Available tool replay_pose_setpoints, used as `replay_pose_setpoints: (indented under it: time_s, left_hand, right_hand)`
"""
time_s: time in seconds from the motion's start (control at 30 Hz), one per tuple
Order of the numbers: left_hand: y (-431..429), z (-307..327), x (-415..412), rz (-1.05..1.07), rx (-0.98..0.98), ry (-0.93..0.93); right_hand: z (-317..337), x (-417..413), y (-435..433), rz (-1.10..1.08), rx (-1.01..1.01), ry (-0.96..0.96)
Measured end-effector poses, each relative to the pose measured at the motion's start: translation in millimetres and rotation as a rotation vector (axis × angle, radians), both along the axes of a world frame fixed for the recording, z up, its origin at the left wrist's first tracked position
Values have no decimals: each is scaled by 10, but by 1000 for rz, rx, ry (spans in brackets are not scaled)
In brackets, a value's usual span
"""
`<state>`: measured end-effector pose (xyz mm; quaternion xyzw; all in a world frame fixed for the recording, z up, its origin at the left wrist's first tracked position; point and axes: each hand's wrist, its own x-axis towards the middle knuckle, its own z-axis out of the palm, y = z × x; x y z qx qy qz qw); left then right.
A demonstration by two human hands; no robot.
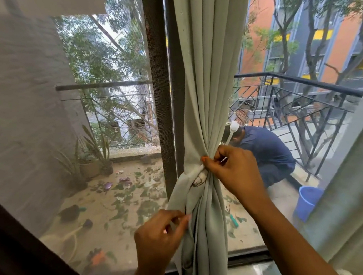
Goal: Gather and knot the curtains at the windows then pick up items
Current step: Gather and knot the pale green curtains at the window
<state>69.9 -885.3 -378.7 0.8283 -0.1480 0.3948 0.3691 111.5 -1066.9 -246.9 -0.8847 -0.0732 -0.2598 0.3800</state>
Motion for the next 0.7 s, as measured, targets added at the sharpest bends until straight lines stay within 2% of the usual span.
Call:
replay_pose_setpoints:
  time_s: [0.07,0.13,0.33,0.47,0.57,0.7]
  left_hand:
    - [-86,-37,-58,31,-78,206]
    - [-165,-34,-63,75,-179,325]
    - [-168,92,15,182,-203,446]
    - [-203,13,66,56,-132,562]
    - [-213,22,17,-92,-421,565]
    - [5,227,-213,-487,-712,844]
  right_hand:
    - [-6,0,27,-12,-11,-2]
    - [-13,-1,54,-21,-15,-10]
    - [-41,29,78,-24,8,-27]
    - [-66,29,103,-20,14,-32]
    - [-63,32,97,-26,17,-38]
    - [-59,51,43,-37,27,-43]
